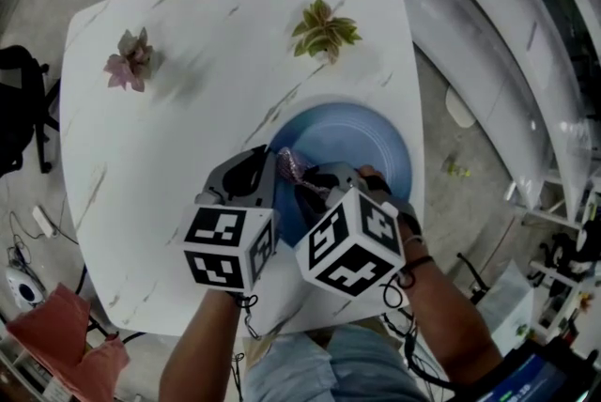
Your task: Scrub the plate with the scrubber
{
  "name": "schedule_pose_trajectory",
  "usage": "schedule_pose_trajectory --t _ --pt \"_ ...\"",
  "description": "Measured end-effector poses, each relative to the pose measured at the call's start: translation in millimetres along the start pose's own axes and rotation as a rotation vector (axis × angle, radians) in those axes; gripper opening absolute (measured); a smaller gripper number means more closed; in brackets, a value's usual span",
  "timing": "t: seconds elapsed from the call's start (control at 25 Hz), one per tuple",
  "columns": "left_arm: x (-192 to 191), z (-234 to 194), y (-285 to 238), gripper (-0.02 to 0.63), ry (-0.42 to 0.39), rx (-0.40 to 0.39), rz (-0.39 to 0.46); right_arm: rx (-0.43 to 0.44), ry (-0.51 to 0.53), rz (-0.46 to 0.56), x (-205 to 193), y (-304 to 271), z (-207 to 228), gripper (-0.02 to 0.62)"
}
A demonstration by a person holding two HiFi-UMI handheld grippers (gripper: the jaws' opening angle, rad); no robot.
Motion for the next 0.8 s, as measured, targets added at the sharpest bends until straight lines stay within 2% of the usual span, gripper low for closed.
schedule_pose_trajectory --t 0.4,0.8 --pt "1.5 -2.3 -1.1 0.014 -0.012 0.026 0.030 0.093 0.030 0.006 -16.9 1.3 -40.0 0.061" --pt "1.4 -3.3 -0.9 0.014 -0.018 0.036 0.037 0.164 -0.031 0.000 -49.7 7.6 -53.1 0.060"
Point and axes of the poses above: the fingertips, and each gripper's own axes: y backward along the fingers, z to its right, x out of its top, the point moved 7 cm from there along y, backward along the fingers, and after that the axes turned 10 degrees about -z, right-handed, at the moved point
